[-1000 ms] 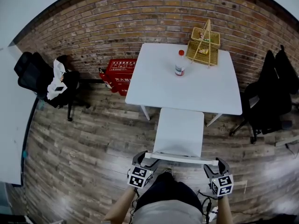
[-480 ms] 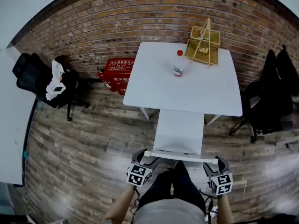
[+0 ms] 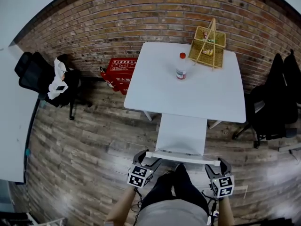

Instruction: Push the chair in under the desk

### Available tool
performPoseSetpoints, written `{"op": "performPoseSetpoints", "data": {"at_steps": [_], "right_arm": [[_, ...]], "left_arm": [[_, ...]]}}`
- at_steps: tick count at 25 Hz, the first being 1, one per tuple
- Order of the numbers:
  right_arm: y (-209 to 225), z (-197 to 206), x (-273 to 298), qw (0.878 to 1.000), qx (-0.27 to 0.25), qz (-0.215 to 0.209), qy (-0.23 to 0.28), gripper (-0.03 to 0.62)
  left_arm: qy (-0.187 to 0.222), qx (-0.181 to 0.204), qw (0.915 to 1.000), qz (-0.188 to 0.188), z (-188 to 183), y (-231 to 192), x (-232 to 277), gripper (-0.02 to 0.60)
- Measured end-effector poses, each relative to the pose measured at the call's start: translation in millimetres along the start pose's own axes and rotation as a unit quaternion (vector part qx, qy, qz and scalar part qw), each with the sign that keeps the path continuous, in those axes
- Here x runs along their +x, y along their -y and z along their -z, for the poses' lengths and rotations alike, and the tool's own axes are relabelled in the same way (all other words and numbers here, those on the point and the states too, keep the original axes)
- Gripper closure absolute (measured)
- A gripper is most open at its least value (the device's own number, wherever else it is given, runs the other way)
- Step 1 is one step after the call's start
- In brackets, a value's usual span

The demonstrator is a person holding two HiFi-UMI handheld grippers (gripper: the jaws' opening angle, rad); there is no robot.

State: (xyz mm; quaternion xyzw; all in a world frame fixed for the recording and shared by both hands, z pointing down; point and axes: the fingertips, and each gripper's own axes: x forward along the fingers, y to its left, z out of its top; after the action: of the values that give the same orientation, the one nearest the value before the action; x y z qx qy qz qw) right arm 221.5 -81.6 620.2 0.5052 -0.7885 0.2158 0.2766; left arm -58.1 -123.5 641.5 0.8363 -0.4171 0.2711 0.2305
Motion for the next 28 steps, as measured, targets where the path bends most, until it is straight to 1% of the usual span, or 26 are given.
{"op": "performPoseSetpoints", "data": {"at_steps": [3,7,18,28], "right_arm": [[2.5,-8.1,2.4,1.0,-0.006,-0.002,-0.011,0.303],[16.0,-10.8,13.4,1.0,-0.002,0.001,0.004,0.303],[32.2,-34.1,26.1,1.0,0.001,-0.005,0.004,0.303],[39.8,-36.5,34.6,1.0,0.0,-0.003,-0.001,0.303]], "left_arm": [[-0.002,-0.001,1.0,-0.002,-4.8,-3.4,5.0,0.259],[-0.004,-0.002,1.0,-0.003,-14.3,-7.1,14.0,0.259],[0.002,-0.006,0.9999,-0.01,-33.3,-12.9,31.4,0.259],[0.003,-0.006,0.9999,-0.011,-40.6,-18.1,38.6,0.259]]}}
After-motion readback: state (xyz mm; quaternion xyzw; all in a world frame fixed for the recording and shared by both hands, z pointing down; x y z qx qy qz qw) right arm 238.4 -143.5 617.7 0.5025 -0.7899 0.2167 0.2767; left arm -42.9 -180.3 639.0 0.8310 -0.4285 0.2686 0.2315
